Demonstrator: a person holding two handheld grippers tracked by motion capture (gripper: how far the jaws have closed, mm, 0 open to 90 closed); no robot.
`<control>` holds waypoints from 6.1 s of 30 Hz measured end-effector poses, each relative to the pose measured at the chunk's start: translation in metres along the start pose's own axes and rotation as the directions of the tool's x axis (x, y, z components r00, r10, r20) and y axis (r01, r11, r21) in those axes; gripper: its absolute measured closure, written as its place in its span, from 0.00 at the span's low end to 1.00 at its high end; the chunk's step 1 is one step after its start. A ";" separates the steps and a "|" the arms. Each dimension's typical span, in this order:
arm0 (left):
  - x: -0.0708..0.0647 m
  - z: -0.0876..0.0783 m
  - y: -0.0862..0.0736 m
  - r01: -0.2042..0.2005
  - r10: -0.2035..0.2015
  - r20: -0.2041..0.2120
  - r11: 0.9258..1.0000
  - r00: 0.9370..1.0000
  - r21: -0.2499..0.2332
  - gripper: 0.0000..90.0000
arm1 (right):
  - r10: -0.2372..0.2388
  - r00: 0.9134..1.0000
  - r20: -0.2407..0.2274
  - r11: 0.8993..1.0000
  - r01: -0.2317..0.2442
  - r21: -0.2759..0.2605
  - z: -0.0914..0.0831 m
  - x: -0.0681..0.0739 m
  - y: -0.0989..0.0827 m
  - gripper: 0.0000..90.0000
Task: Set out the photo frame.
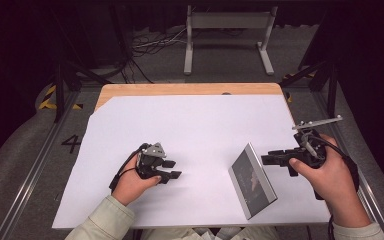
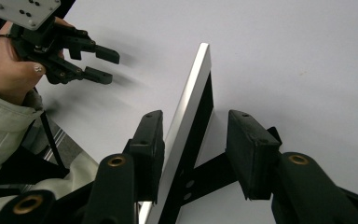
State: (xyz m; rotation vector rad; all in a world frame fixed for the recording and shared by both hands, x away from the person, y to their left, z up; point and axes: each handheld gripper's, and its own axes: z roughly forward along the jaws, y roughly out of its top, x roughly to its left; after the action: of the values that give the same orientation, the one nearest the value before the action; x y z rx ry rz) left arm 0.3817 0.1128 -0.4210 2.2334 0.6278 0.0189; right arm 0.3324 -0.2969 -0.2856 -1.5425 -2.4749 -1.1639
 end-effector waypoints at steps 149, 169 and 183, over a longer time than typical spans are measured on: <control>0.039 -0.032 -0.051 0.198 -0.214 -0.210 0.975 0.954 -0.098 0.21 | -0.722 0.653 -0.231 0.633 0.757 0.161 0.090 0.038 0.122 0.93; 0.039 -0.030 -0.050 0.202 -0.218 -0.203 0.975 0.955 -0.096 0.21 | -0.759 0.559 -0.333 0.539 0.827 0.160 0.122 0.025 0.121 0.93; 0.040 -0.030 -0.050 0.204 -0.221 -0.200 0.974 0.955 -0.098 0.21 | -0.746 0.570 -0.346 0.548 0.819 0.168 0.130 0.015 0.119 0.93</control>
State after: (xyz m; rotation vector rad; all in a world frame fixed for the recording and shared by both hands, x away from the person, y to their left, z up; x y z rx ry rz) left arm 0.3883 0.1792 -0.4438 2.0948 0.9647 0.1692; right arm 0.4645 -0.1800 -0.3051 -0.0973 -3.0259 -0.8078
